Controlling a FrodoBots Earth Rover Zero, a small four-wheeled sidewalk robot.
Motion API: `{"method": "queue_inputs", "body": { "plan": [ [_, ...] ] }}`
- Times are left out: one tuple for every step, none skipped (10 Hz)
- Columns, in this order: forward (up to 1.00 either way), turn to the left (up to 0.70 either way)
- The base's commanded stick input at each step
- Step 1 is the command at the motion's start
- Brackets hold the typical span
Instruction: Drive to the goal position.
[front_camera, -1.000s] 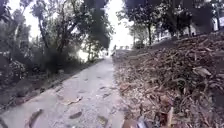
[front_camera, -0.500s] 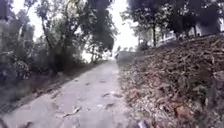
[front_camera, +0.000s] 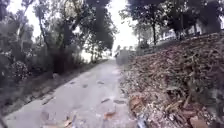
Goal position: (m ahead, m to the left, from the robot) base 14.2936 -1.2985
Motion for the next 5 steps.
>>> {"method": "queue_inputs", "body": {
  "plan": [
    [0.5, 0.0],
    [0.5, 0.0],
    [0.5, 0.0],
    [0.5, 0.0],
    [0.5, 0.0]
  ]
}}
